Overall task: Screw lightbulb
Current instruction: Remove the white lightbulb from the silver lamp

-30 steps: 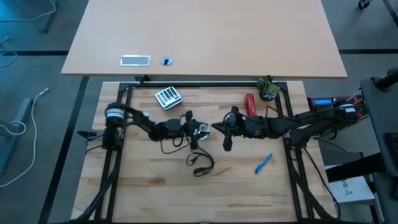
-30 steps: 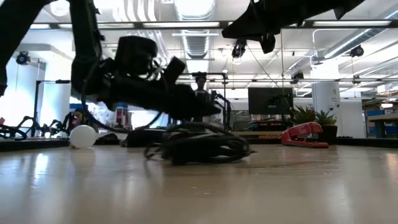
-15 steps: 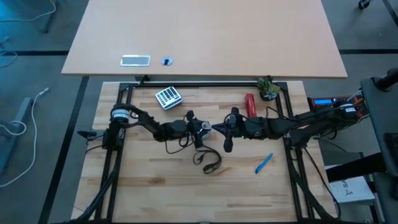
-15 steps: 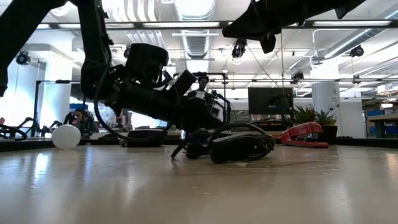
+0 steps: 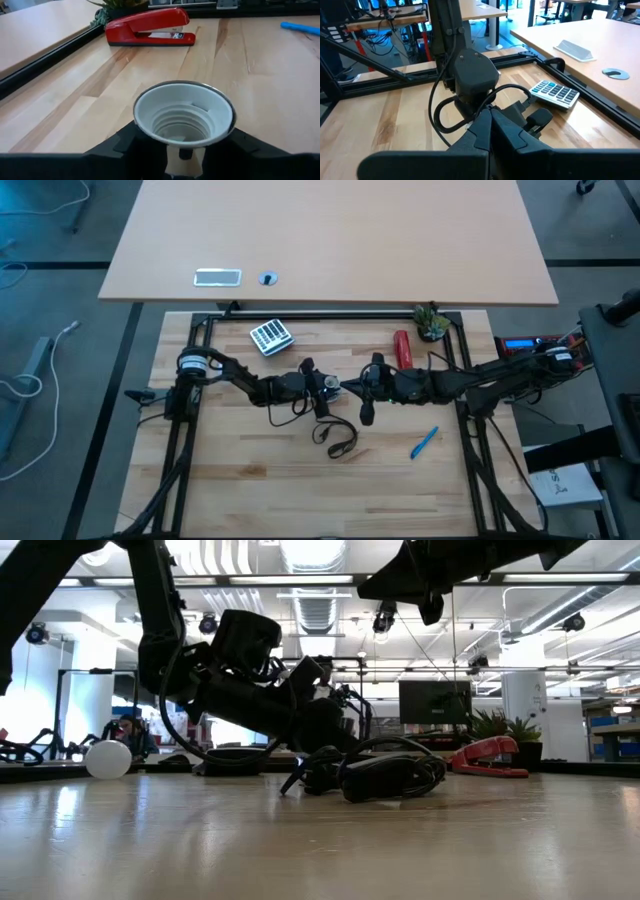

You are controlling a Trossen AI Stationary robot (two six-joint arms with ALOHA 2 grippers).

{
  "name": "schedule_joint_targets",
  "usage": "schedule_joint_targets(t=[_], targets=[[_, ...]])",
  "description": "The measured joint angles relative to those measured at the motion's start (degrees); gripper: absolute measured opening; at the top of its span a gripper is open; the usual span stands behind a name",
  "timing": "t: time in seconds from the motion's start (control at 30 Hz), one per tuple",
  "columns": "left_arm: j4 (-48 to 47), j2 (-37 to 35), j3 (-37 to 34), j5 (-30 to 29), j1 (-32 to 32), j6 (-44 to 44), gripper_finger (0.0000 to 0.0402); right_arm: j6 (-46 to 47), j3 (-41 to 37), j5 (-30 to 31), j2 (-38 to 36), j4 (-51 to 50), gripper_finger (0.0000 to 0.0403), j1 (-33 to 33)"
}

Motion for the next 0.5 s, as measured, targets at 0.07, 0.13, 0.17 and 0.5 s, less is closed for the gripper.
schedule_joint_targets(t=[0.07, 0.13, 0.17, 0.5], targets=[[-0.3, 0.0, 0.0, 0.0, 0.0, -0.6, 0.0177, 0.0, 0.0, 0.0, 0.0, -0.1, 0.0, 0.0], [-0.7, 0.0, -0.1, 0.1, 0.0, -0.8, 0.0189, 0.0, 0.0, 0.0, 0.0, -0.1, 0.0, 0.0], [-0.6, 0.0, -0.1, 0.1, 0.0, -0.8, 0.0195, 0.0, 0.0, 0.0, 0.0, -0.1, 0.0, 0.0], [-0.2, 0.0, -0.1, 0.5, 0.0, -0.8, 0.0234, 0.0, 0.0, 0.0, 0.0, -0.2, 0.0, 0.0]])
